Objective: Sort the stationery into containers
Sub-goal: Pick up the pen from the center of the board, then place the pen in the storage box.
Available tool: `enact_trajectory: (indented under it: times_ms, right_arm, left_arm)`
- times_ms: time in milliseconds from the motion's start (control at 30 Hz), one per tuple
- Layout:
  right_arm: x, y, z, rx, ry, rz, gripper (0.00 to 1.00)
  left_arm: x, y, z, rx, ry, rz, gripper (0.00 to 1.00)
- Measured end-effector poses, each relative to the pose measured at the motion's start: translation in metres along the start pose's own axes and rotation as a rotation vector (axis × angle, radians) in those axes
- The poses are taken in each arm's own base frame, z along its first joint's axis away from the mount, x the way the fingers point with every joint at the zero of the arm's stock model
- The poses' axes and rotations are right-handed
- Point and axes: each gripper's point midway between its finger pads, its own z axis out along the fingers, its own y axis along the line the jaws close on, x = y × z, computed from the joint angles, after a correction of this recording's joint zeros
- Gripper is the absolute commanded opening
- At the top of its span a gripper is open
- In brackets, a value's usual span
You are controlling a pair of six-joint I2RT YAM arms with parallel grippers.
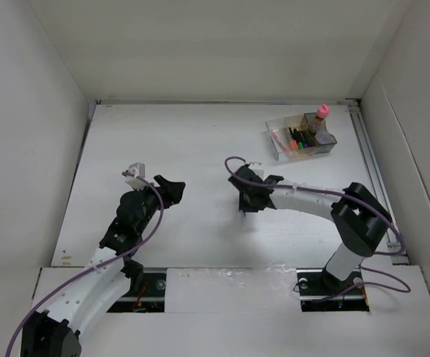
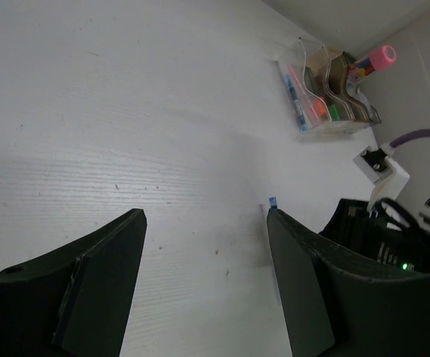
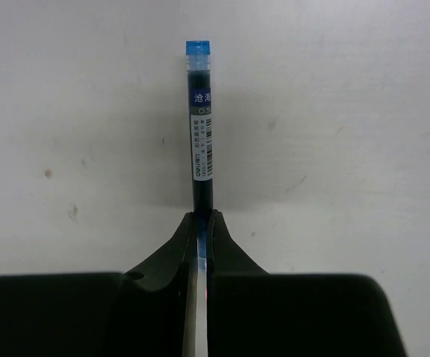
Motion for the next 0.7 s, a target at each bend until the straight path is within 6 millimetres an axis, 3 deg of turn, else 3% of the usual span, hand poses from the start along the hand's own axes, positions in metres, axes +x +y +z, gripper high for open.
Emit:
enact_trajectory:
  times_ms: [67, 167, 300, 400, 467, 533, 700]
  right_arm:
    - [-0.027, -0.005, -0.004, 0.001, -0.035, 0.025, 0.0]
    - [-0.096, -0.022, -0.015, 0.002, -0.136, 0.117, 0.0]
    - [-0.209, -0.069, -0.043, 0.04, -0.335, 0.264, 0.0]
    - [-0.268, -0.104, -0.059, 0.126, -0.455, 0.325, 0.0]
    - [-0.29, -0.12, -0.056, 0.19, -0.492, 0.337, 0.0]
    - [-0.298, -0.13, -0.043, 0.244, -0.492, 0.335, 0.0]
    - [-0.279, -0.154, 0.005, 0.38, -0.402, 0.303, 0.0]
  left_arm:
    - [-0.001, 0.0, -0.001, -0.001, -0.003, -0.001, 0.64]
    - [-0.003, -0.001, -0.003, 0.004, -0.014, -0.002, 0.64]
    - [-0.007, -0.004, -0.006, 0.013, -0.026, -0.002, 0.64]
    - [-0.009, -0.006, -0.007, 0.021, -0.035, -0.002, 0.64]
    - [-0.01, -0.007, -0.009, 0.027, -0.041, -0.002, 0.64]
    - [-0.012, -0.009, -0.01, 0.035, -0.047, -0.002, 0.64]
    - [-0.012, -0.012, -0.011, 0.05, -0.043, -0.002, 0.64]
